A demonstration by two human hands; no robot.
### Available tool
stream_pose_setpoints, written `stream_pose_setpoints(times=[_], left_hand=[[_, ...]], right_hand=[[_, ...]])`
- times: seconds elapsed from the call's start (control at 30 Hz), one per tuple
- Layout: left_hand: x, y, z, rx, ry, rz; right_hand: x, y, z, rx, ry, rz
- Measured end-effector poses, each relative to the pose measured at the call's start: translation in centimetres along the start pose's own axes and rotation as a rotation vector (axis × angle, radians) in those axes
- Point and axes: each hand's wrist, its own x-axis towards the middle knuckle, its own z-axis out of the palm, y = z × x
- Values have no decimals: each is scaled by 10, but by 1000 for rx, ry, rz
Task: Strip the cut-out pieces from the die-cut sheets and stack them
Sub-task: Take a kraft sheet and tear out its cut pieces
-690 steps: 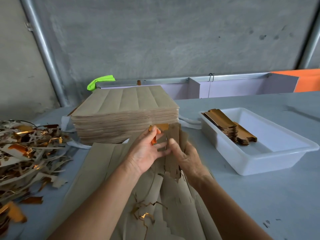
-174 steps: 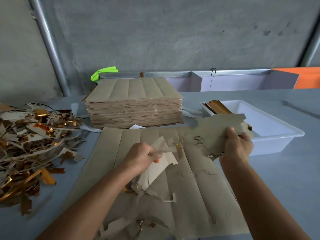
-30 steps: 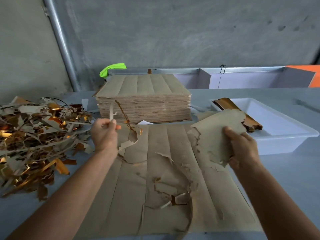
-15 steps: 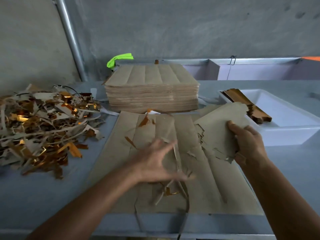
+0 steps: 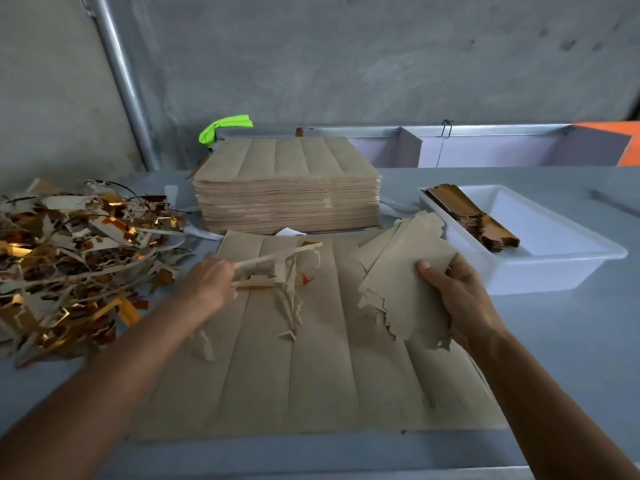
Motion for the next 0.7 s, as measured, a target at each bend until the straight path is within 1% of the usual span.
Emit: stream_pose_setpoints(times=[0.17, 0.23, 0.3, 0.33, 0.37, 0.4, 0.43, 0.47, 0.5, 0.53, 0.57, 0.6, 0.63, 0.67, 0.7], left_hand=[[-1, 6, -8, 61, -70, 65], [-2, 8, -9, 74, -164, 75], [-4, 11, -16, 106, -253, 45], [-5, 13, -20, 145, -270, 24], [-6, 17, -26, 197, -263, 1], [-9, 22, -32, 254, -196, -11], [-12, 28, -36, 269, -58, -2], [-16, 36, -38, 190, 137, 40], [-22, 46, -38, 16, 320, 112], [-28, 58, -38, -216, 387, 186], [-34, 70, -38, -471, 324, 236], [-38, 82, -35, -710, 183, 244], [-40, 93, -30, -918, 35, 215], [-40, 102, -21, -1086, -68, 156], [-41, 108, -11, -1202, -110, 97]], right_hand=[[6, 6, 2, -104, -50, -72], [6, 8, 2, -144, -74, -99], [5, 10, 0, -160, -112, -109], [5, 10, 0, -154, -126, -101], [5, 11, 0, -153, -127, -92], [5, 11, 1, -163, -115, -84], [4, 11, 2, -184, -100, -80], [3, 9, 4, -208, -93, -84], [2, 8, 6, -225, -106, -96], [0, 6, 9, -232, -143, -112], [-2, 4, 12, -233, -197, -129], [-4, 2, 15, -230, -258, -142], [-6, 1, 19, -231, -305, -155], [-8, 1, 22, -238, -328, -169], [-10, 3, 24, -247, -324, -187]])
